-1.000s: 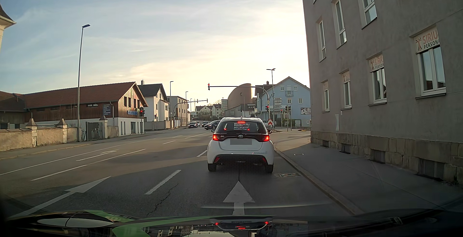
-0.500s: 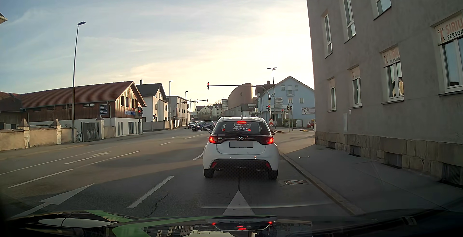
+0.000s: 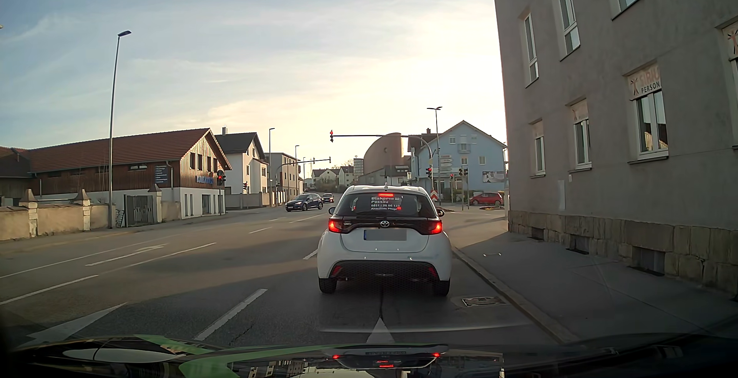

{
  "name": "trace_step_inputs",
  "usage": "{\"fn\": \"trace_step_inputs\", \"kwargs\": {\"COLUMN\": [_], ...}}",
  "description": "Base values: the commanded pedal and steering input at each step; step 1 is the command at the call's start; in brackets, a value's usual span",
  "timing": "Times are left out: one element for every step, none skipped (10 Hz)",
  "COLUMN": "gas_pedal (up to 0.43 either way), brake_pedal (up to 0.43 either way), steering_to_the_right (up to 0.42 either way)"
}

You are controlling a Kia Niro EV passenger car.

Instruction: Follow the waypoints while adhering to traffic rules and regulations

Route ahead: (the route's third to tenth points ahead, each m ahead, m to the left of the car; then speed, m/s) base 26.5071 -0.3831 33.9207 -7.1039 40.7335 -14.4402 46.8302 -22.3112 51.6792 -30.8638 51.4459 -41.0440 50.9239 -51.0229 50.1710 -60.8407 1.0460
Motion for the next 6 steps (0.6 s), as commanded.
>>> {"fn": "trace_step_inputs", "kwargs": {"gas_pedal": [0.000,0.000,0.000,0.000,0.000,0.000], "brake_pedal": [0.250,0.256,0.256,0.256,0.256,0.256], "steering_to_the_right": [-0.006,-0.006,-0.006,-0.006,-0.006,-0.006]}}
